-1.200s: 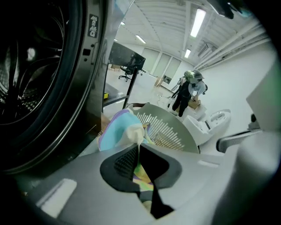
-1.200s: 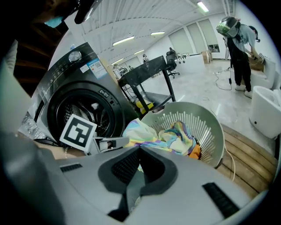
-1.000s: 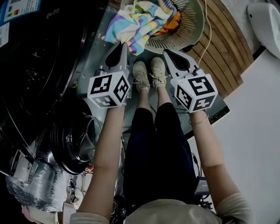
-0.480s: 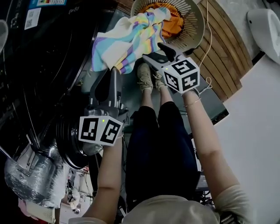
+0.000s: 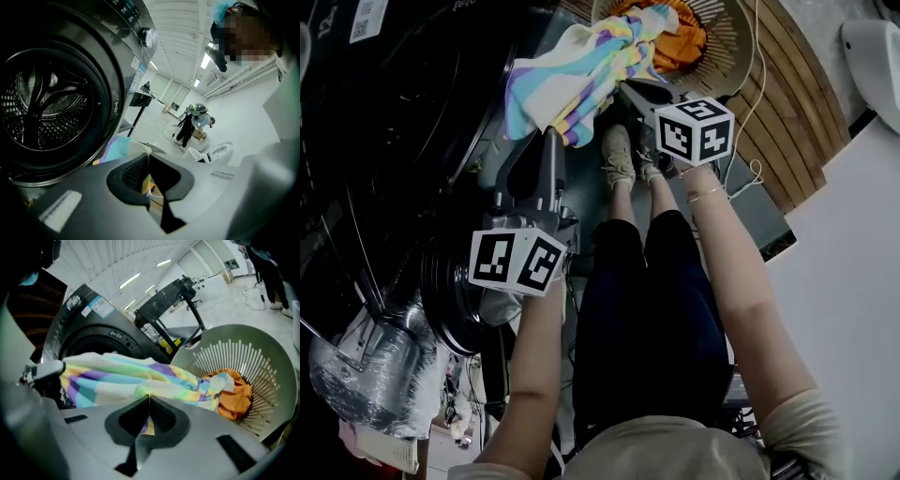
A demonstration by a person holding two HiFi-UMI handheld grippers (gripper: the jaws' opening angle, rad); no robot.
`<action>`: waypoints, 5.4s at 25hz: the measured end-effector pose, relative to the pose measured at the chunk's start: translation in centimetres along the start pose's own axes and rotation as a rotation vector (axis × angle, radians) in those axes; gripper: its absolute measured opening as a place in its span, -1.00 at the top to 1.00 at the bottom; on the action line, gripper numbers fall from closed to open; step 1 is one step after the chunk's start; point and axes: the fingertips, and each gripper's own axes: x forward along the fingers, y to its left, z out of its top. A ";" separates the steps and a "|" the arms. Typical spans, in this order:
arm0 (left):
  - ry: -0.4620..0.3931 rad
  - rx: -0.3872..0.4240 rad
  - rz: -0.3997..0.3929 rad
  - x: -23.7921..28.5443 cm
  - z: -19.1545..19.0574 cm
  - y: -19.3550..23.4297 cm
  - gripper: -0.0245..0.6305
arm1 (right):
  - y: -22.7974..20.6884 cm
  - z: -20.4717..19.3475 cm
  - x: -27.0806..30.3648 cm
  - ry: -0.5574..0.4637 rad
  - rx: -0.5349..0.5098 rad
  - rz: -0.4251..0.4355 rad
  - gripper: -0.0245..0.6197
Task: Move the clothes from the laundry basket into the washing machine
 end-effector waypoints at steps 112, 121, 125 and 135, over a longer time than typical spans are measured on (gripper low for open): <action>-0.222 -0.063 0.143 2.4 -1.8 13.0 0.82 | 10.6 5.2 -0.7 -0.083 -0.044 0.289 0.89; -0.384 -0.092 0.562 4.7 -0.2 24.3 0.81 | 9.7 3.7 2.2 -0.103 -0.044 0.290 0.89; -0.420 -0.056 0.640 4.8 2.6 27.4 0.81 | 9.1 3.1 2.5 -0.110 -0.031 0.291 0.89; -0.520 -0.082 0.716 5.2 7.0 31.4 0.78 | 8.3 1.2 1.8 -0.100 0.066 0.329 0.89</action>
